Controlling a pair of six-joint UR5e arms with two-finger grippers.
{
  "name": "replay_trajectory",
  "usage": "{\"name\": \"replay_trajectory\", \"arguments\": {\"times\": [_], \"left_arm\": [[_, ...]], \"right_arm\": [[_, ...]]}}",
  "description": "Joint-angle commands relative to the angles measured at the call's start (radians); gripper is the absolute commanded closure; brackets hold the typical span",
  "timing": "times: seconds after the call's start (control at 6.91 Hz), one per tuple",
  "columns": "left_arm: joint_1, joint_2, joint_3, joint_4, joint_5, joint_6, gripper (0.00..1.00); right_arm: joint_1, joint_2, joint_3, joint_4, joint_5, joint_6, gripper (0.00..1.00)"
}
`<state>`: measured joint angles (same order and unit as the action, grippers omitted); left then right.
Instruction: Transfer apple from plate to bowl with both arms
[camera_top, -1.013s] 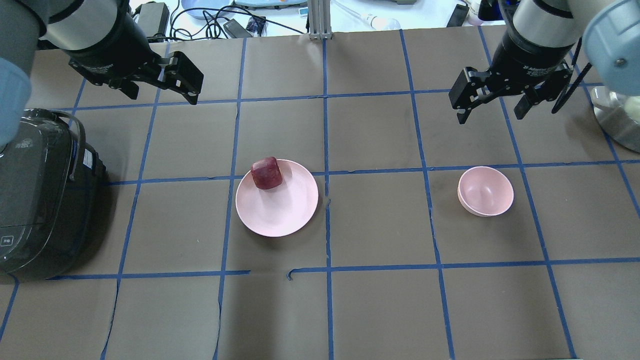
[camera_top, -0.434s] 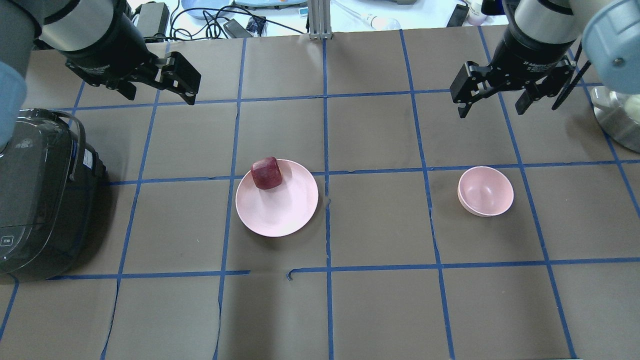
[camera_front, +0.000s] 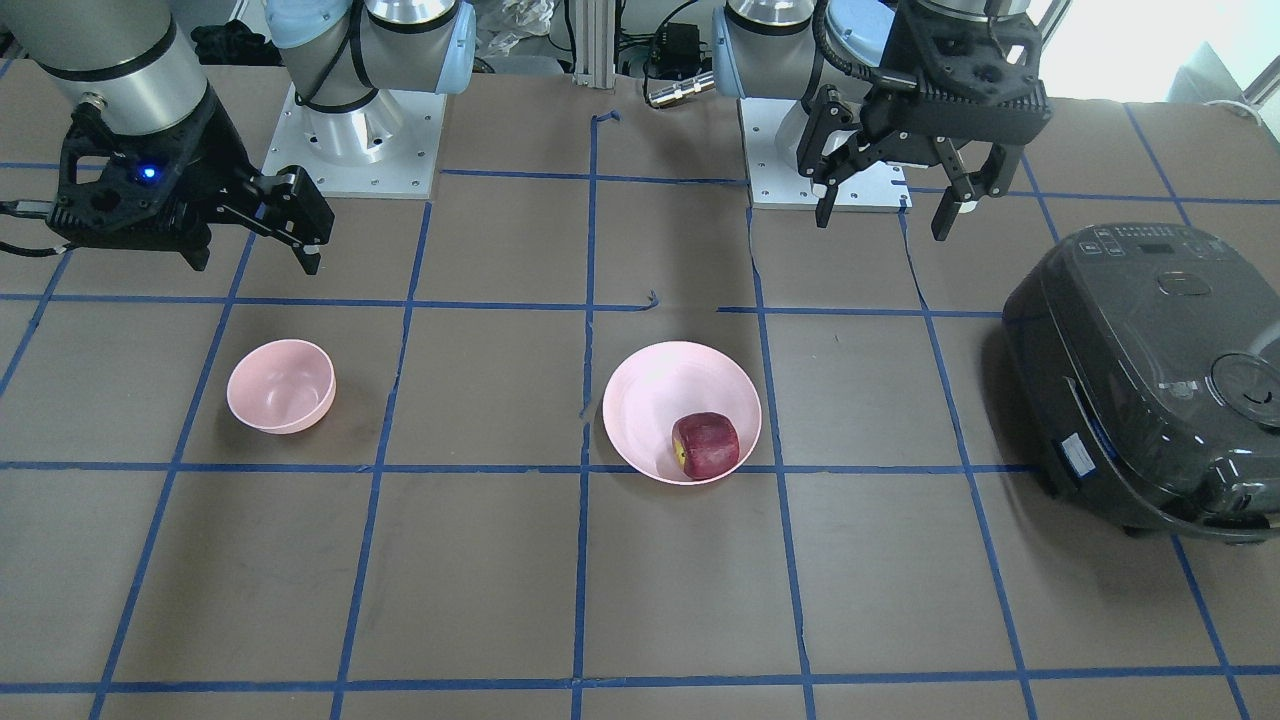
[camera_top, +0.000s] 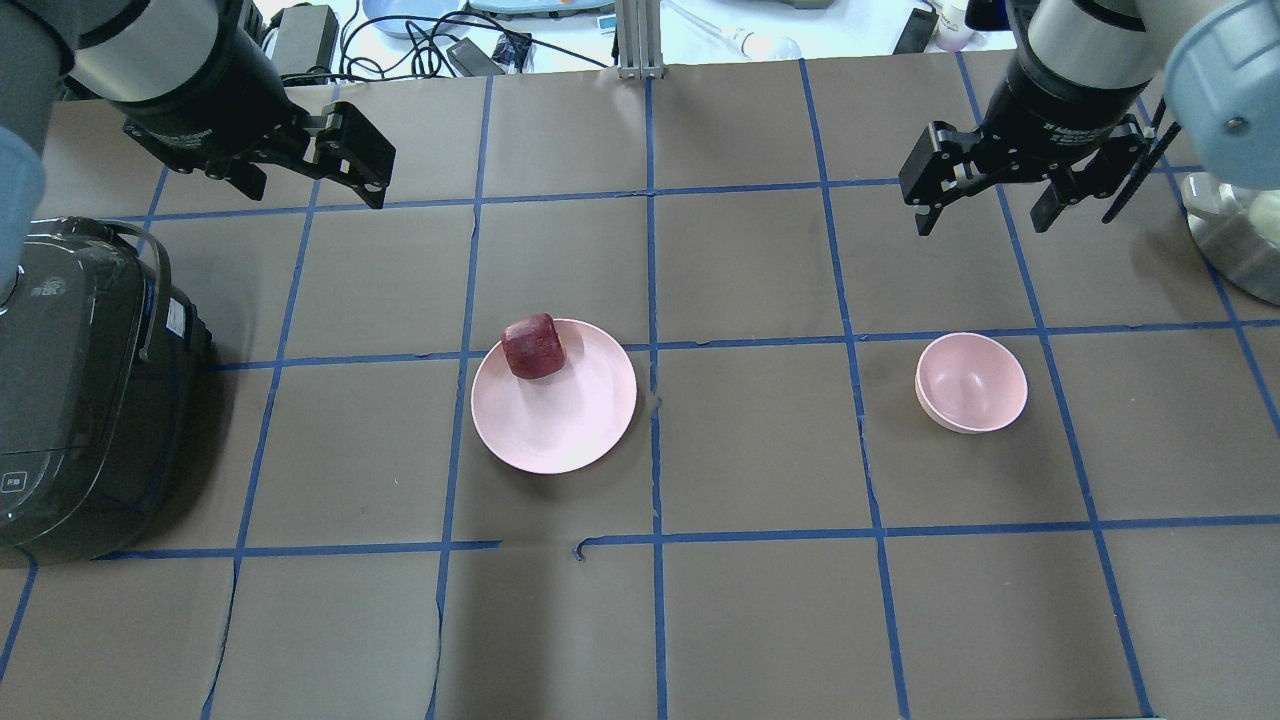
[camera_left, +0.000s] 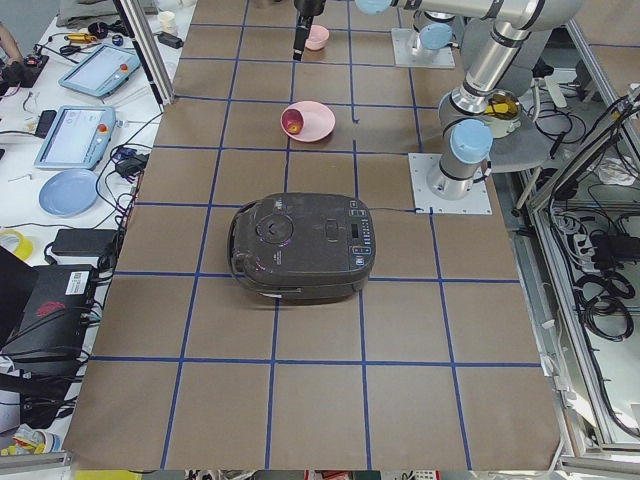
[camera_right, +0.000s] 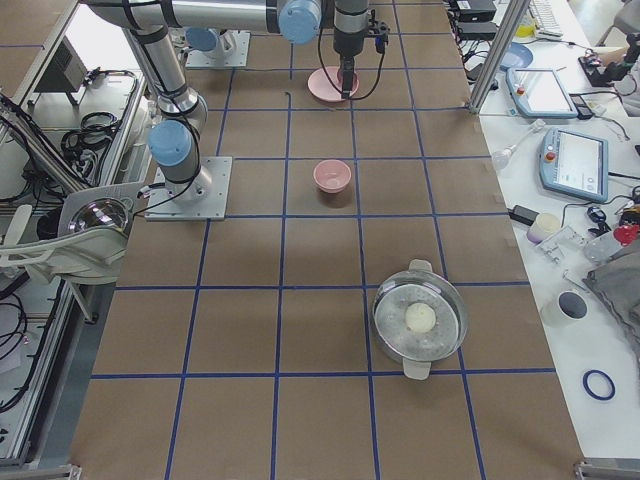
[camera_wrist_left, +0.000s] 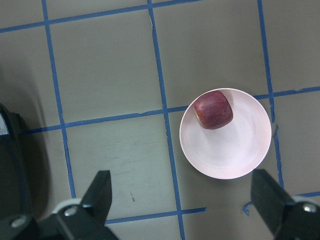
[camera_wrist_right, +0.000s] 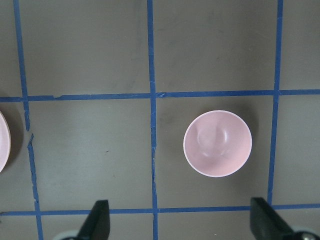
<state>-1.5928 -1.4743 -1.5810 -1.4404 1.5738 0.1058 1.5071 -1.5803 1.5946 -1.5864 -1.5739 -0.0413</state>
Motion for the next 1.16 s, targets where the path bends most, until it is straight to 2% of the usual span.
{"name": "replay_trajectory", "arguments": {"times": [0.0,0.58,1.01], "left_arm": [[0.001,0.0,-0.002,0.0,-0.001,0.0,0.0],[0.046,-0.015,0.019,-0.012,-0.003,-0.006,0.0],[0.048,-0.017,0.01,-0.014,0.0,-0.003,0.0]], "right_arm": [[-0.001,-0.001,-0.002,0.003,-0.002,0.001,0.0],[-0.002,0.003,0.004,0.006,-0.116,0.0,0.0],[0.001,0.005,0.007,0.023,-0.098,0.104,0.0]]}}
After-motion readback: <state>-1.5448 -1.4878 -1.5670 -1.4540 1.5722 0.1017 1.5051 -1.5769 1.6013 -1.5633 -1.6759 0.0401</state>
